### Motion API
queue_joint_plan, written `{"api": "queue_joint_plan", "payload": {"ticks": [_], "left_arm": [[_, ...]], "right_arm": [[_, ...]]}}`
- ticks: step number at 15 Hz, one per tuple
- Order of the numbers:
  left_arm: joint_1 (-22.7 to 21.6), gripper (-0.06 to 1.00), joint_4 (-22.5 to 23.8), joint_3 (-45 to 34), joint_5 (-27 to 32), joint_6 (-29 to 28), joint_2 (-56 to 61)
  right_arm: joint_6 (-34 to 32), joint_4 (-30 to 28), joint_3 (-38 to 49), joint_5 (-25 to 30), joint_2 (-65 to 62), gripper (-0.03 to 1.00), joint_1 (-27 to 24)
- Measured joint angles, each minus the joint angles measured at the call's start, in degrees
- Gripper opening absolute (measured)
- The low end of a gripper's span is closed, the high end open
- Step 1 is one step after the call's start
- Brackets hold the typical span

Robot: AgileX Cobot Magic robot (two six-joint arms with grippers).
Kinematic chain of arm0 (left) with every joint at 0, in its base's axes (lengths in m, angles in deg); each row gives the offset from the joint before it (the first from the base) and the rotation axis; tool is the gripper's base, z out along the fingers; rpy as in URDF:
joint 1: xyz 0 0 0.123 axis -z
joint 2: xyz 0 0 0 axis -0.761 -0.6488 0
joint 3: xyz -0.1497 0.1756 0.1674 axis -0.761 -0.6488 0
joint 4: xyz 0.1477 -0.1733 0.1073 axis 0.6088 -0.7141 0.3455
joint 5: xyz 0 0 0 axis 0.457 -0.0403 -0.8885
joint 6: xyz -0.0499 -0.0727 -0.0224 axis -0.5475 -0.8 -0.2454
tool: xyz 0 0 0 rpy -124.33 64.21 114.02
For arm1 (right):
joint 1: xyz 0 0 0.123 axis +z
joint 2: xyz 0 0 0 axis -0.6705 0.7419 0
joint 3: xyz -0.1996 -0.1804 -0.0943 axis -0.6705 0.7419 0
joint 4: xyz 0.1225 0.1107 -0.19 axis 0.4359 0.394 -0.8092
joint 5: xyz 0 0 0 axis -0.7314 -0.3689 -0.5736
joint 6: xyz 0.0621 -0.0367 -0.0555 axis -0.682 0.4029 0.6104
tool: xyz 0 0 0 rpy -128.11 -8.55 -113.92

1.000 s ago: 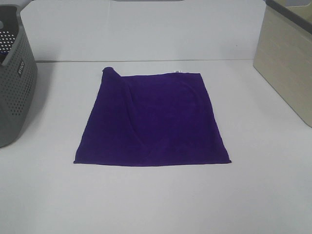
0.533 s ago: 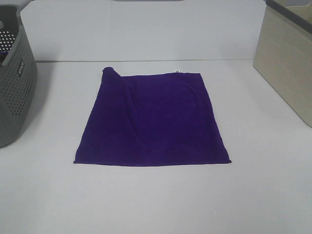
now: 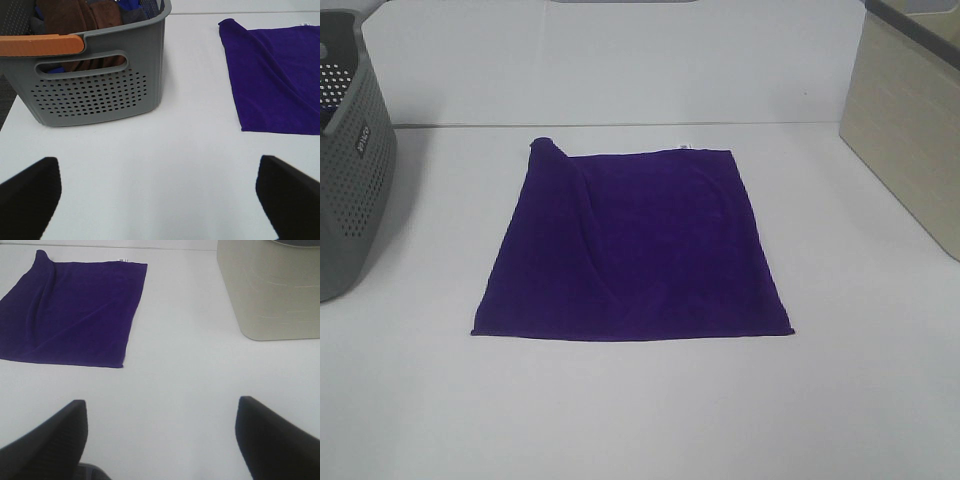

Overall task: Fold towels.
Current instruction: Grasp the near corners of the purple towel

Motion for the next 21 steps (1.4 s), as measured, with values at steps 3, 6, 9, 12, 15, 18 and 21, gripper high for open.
{"api": "queue_joint_plan", "payload": {"ticks": [3, 6, 9, 12, 15, 18, 21], "left_arm": [[0.0, 0.99, 0.0, 0.0, 0.0, 0.0, 0.0], [0.0, 0.99, -0.1, 0.0, 0.0, 0.0, 0.0], [0.0, 0.99, -0.5, 0.0, 0.0, -0.1, 0.0], [0.0, 0.99, -0.7, 0.0, 0.0, -0.2, 0.0], [0.0, 0.99, -0.7, 0.0, 0.0, -0.2, 0.0], [0.0, 0.99, -0.9, 0.0, 0.0, -0.2, 0.0], [0.0, 0.99, -1.0, 0.0, 0.0, -0.2, 0.0]], "right_arm": [[0.0, 0.0, 0.0, 0.0, 0.0, 0.79, 0.0], [0.0, 0.0, 0.0, 0.0, 0.0, 0.79, 0.0], [0.0, 0.0, 0.0, 0.0, 0.0, 0.79, 0.0], [0.0, 0.0, 0.0, 0.0, 0.0, 0.79, 0.0], [0.0, 0.0, 0.0, 0.0, 0.0, 0.79, 0.0], [0.0, 0.0, 0.0, 0.0, 0.0, 0.79, 0.0], [0.0, 0.0, 0.0, 0.0, 1.3, 0.79, 0.0]]}}
